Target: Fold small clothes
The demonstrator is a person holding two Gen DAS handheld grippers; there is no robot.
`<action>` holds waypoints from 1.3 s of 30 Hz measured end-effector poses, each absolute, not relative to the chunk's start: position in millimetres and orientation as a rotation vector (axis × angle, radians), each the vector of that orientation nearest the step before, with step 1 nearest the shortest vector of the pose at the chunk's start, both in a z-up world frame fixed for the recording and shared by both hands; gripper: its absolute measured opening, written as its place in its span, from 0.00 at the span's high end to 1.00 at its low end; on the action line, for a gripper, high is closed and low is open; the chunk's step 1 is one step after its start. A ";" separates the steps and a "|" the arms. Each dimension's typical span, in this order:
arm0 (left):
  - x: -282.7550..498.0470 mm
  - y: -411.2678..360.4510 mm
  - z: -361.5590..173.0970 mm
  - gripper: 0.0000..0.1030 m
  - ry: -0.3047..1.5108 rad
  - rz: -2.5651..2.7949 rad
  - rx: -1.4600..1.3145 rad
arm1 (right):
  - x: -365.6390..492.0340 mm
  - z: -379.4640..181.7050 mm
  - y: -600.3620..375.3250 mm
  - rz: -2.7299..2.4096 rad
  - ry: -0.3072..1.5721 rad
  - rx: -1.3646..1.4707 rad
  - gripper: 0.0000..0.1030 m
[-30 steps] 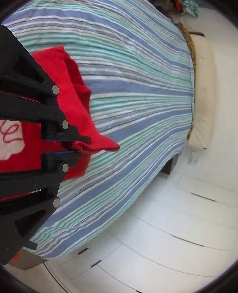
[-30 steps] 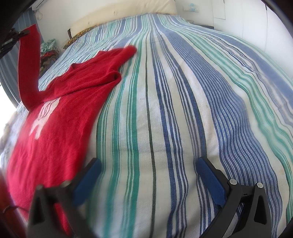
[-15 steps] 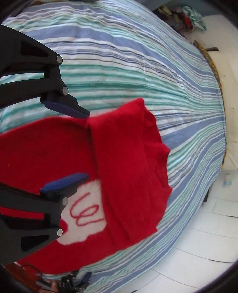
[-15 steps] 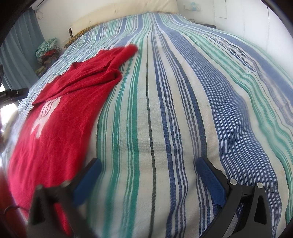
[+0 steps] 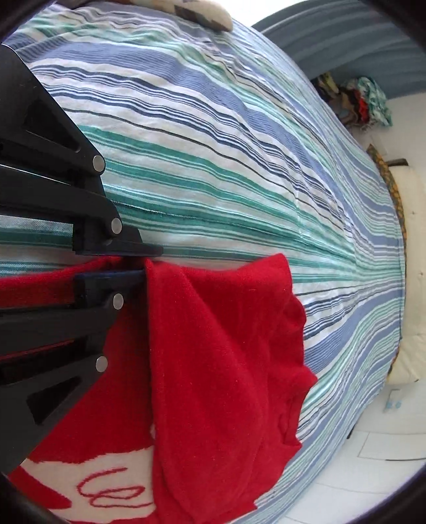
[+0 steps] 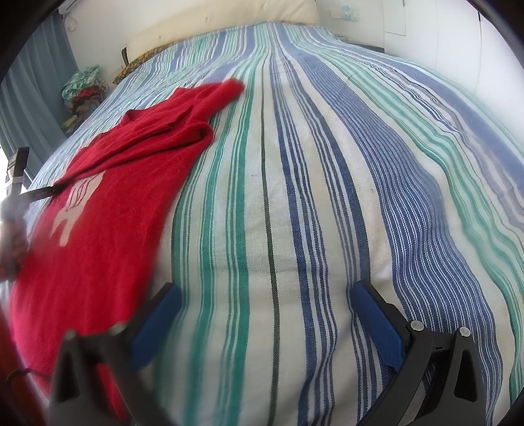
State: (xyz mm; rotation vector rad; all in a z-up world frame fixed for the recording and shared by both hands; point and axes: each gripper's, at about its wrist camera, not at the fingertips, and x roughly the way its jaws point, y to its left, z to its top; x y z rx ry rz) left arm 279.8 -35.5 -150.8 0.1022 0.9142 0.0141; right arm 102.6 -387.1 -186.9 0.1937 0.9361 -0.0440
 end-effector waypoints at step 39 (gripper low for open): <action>150.7 -9.6 -133.3 0.15 0.943 0.068 0.061 | 108.0 -187.5 -378.3 -0.065 0.955 0.128 0.00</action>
